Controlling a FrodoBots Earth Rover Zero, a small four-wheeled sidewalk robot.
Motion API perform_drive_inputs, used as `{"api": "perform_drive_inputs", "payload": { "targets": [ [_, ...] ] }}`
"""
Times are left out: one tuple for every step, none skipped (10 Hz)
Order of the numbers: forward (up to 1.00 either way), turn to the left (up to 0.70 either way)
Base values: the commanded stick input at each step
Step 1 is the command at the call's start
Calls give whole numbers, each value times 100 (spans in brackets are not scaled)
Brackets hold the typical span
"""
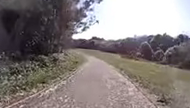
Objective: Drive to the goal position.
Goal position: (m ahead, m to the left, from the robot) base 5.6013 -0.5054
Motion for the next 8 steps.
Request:
{"api": "perform_drive_inputs", "payload": {
  "targets": [
    [70, 0],
    [70, 0],
    [70, 0],
    [70, 0],
    [70, 0],
    [70, 0],
    [70, 0],
    [70, 0]
  ]
}}
